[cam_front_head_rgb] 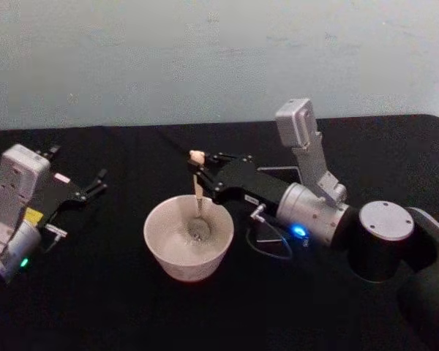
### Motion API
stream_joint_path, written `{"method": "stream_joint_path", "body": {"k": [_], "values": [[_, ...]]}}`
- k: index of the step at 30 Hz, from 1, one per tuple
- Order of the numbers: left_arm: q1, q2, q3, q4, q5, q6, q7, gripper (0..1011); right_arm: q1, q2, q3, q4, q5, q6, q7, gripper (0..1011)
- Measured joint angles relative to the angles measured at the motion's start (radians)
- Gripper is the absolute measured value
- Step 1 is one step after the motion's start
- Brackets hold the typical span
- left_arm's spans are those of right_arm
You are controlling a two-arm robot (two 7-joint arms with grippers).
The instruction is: Pick up the stirring spoon with one hand, stir inside the cup, then place it back in its original position.
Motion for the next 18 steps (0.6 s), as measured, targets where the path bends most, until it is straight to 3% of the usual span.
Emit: {"method": "stream_joint_path", "body": {"k": [9, 18], "values": [[0.000, 0.000, 0.000, 0.000, 0.000, 0.000, 0.000, 1001, -0.063, 0.053, 0.021, -0.099, 0.019, 0.018, 0.011, 214], [0.000, 0.000, 0.000, 0.000, 0.000, 0.000, 0.000, 1001, -0.102, 0.083, 0.008, -0.161, 0.035, 0.034, 0.032, 214]]}}
